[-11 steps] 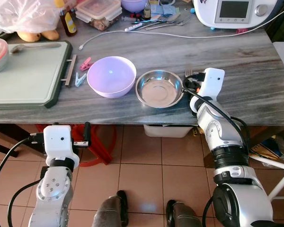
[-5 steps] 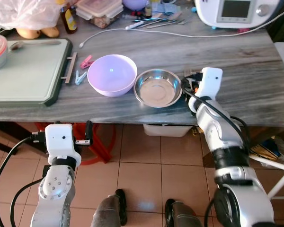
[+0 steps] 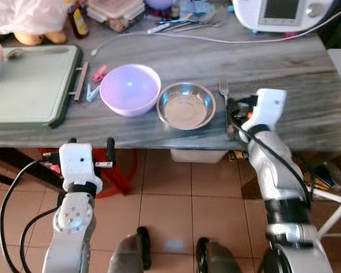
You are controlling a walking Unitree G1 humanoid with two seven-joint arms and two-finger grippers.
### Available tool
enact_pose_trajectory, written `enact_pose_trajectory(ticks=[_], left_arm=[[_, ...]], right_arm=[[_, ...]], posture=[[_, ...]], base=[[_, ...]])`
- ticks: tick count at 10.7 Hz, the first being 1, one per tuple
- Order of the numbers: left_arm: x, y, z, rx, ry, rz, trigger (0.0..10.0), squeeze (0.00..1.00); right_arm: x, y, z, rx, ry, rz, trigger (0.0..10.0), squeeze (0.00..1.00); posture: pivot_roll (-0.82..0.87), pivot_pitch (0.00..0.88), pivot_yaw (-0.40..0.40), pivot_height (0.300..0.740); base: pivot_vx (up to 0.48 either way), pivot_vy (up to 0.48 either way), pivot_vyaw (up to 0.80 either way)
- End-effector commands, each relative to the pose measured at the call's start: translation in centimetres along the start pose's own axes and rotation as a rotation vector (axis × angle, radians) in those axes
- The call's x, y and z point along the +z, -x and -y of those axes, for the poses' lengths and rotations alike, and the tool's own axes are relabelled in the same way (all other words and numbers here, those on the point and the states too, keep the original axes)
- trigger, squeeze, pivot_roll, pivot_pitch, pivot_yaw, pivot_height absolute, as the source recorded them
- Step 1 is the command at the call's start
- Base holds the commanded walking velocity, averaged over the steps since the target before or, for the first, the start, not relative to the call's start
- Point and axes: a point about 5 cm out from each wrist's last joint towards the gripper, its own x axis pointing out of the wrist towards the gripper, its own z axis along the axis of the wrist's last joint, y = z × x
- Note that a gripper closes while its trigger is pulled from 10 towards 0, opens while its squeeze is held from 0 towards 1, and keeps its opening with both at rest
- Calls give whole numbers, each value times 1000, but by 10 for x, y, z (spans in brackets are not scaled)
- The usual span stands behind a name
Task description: Setting the table
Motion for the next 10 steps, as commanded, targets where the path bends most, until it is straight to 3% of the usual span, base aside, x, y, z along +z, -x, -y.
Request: enact_pose_trajectory(ticks=[1,3,7,10], left_arm=[[-4,1,-2,18,-13,-11,10000,0],[-1,-5,2,30,-8,18,10000,0],[0,-16,2,65,18,70,10000,0],[-4,-11,5,-8,72,69,10000,0]], right_arm=[[8,4,-5,23,18,67,10000,0],[15,19,-10,39,107,169,10000,0],[-8,40,-1,-46,152,161,10000,0],[-15,48,2,-57,156,133,10000,0]], posture=[[45,191,38,740],[32,134,36,740],[18,15,27,740],[7,4,32,740]], base=[[0,0,0],[0,0,0],[0,0,0],[0,0,0]])
